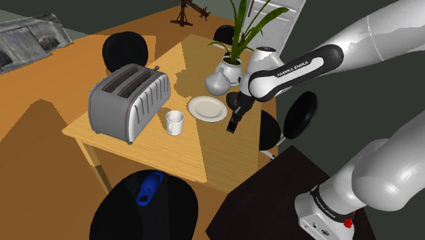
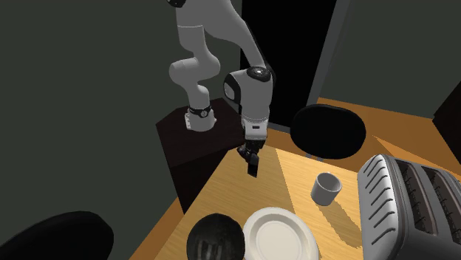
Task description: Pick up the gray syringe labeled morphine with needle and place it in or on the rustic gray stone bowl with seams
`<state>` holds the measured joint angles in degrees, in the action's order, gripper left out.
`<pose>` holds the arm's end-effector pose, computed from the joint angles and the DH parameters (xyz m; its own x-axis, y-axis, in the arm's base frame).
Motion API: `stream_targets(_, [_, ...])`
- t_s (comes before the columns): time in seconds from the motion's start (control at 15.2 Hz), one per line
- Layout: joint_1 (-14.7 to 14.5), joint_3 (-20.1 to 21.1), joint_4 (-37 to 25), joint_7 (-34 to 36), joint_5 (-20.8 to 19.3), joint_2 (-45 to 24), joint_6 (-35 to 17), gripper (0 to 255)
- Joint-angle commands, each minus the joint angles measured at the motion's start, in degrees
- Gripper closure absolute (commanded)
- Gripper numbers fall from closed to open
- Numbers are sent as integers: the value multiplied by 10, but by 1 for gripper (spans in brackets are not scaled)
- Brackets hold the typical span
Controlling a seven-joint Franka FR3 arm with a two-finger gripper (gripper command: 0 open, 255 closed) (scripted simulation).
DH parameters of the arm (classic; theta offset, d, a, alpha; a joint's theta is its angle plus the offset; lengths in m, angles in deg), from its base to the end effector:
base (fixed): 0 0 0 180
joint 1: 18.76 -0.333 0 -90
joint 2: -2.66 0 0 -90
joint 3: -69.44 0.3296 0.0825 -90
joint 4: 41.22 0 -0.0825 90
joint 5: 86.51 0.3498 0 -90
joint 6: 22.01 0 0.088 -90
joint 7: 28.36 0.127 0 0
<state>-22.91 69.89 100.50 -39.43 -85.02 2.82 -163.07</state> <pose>0.4491 0.0364 0.3124 0.9681 0.2505 -0.0056 0.2504 -0.9680 -0.0176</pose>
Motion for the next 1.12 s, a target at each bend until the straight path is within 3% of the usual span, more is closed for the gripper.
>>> stream_targets(0.0, [0,0,-4,0,0,12,16,255])
stream_targets(1.06, [1,-1,-50,3,-2,93,143,255])
